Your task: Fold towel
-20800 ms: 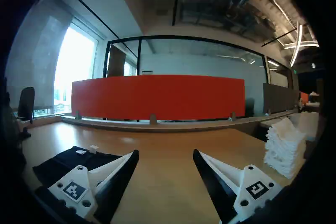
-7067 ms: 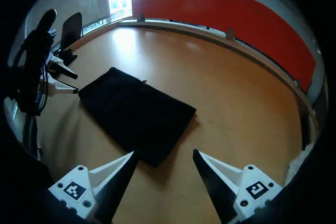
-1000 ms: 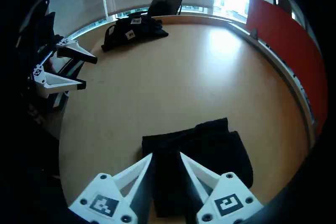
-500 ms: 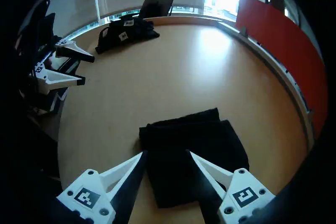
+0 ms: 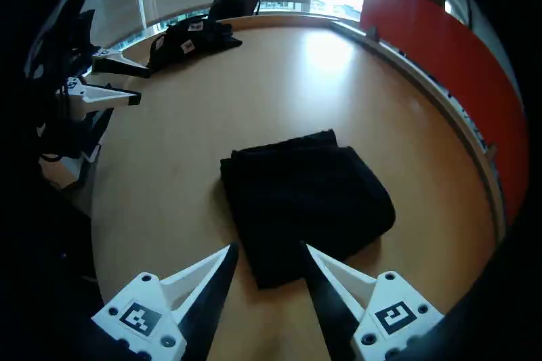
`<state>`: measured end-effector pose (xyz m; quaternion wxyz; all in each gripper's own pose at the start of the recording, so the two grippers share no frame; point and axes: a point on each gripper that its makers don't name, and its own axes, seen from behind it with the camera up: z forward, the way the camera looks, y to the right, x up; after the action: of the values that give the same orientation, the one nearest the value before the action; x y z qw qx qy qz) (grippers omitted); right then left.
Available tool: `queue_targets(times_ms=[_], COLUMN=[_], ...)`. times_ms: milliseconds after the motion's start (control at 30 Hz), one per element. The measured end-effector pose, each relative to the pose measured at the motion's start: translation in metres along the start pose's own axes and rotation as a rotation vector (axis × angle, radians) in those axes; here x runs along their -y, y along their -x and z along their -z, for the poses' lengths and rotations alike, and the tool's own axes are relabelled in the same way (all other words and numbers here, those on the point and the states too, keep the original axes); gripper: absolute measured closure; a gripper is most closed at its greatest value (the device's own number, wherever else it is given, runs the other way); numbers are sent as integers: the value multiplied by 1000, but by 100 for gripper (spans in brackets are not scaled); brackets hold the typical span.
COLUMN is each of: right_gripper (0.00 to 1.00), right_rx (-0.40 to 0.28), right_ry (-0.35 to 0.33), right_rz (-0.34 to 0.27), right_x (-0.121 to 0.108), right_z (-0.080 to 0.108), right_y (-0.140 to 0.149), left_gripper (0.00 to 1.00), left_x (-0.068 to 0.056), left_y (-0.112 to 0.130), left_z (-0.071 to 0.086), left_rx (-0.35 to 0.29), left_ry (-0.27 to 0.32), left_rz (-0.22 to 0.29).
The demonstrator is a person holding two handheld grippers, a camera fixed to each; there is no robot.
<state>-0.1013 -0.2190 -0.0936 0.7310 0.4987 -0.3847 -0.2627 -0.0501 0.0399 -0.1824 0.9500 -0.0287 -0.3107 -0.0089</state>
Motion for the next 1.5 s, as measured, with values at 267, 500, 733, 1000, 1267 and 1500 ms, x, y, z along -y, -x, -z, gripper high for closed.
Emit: queue_targets(times_ms=[267,500,733,1000,1267,1500], right_gripper=[32,33,45,60,63,78], right_rx=[32,50,51,52,53,52], right_ry=[27,34,46,64,80,86], right_rz=[-27,-58,-86,-134,-154,-167], right_x=[1,5,5,4,5,5], right_z=[6,3,0,-4,-6,-5], right_y=[24,36,37,39,40,41], left_gripper=[4,4,4,4,4,4], left_x=[-1,-3,-2,-2,-2,-3], left_y=[0,2,2,3,3,4], left_z=[1,2,2,2,2,2], left_rx=[0,3,4,5,5,6], left_ry=[-2,0,0,1,2,4], left_rz=[4,1,4,7,9,9])
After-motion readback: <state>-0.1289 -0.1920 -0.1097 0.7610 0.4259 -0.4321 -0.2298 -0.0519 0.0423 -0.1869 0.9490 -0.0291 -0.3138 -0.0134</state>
